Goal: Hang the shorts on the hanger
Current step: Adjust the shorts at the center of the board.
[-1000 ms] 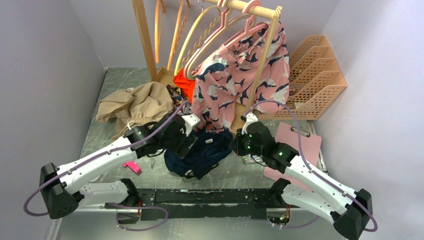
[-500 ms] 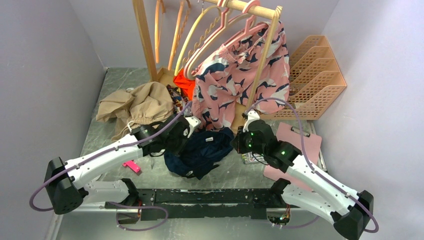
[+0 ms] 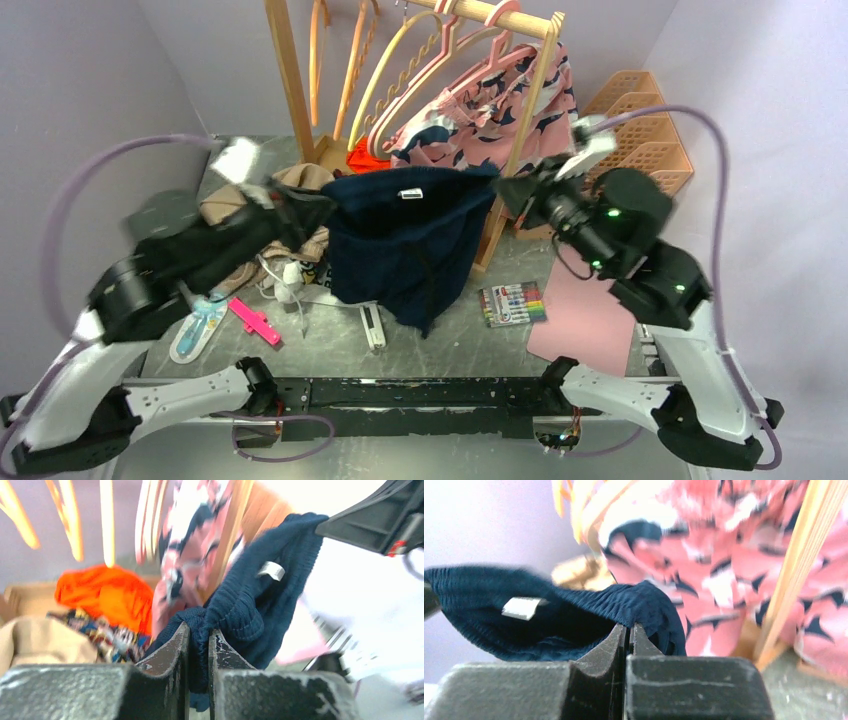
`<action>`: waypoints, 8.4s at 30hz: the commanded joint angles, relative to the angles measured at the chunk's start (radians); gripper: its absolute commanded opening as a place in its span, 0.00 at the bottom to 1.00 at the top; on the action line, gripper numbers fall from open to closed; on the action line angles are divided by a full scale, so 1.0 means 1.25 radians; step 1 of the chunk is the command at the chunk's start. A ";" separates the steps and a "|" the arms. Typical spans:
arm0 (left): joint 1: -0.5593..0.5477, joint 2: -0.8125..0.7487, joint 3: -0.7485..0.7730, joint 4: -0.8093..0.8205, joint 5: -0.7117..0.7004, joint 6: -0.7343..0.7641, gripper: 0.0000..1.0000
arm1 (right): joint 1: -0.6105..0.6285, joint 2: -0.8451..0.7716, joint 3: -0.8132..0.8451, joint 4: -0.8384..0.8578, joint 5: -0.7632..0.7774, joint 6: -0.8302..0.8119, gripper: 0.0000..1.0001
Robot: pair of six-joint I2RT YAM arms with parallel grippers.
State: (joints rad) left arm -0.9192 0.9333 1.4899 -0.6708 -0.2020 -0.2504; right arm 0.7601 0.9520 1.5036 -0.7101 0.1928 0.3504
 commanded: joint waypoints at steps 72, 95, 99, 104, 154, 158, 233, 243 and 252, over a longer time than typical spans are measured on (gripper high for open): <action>0.004 -0.169 -0.786 0.343 -0.095 -0.556 0.07 | -0.004 -0.017 -0.755 0.281 0.004 0.362 0.51; 0.004 -0.146 -0.723 0.205 -0.058 -0.521 0.71 | -0.004 0.066 -0.715 0.286 0.062 0.308 0.00; 0.004 -0.127 -0.674 0.135 -0.048 -0.502 0.83 | -0.004 0.036 -0.706 0.244 0.088 0.282 0.00; 0.003 -0.083 -0.603 0.078 -0.039 -0.447 0.83 | -0.003 0.023 -0.697 0.213 0.102 0.261 0.00; 0.175 0.020 -0.571 0.154 0.215 -0.146 0.07 | -0.012 -0.086 -0.667 0.196 0.034 0.161 0.00; 0.175 -0.049 -0.409 0.045 0.070 -0.158 0.07 | -0.013 -0.094 -0.487 0.103 0.079 0.094 0.00; 0.175 -0.246 -0.593 0.154 0.012 -0.206 0.07 | -0.013 -0.148 -0.574 0.293 0.002 0.155 0.00; 0.175 -0.122 -0.714 0.216 0.035 -0.345 0.07 | -0.012 -0.153 -0.781 0.326 0.012 0.307 0.00; 0.175 -0.112 -0.668 0.145 0.003 -0.354 0.65 | -0.012 -0.129 -0.790 0.292 0.010 0.317 0.32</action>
State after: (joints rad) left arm -0.7074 0.8097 0.5957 -0.4618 -0.1650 -0.6720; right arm 0.7494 0.8047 0.5102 -0.3370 0.1898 0.7300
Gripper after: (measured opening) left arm 0.568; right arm 0.215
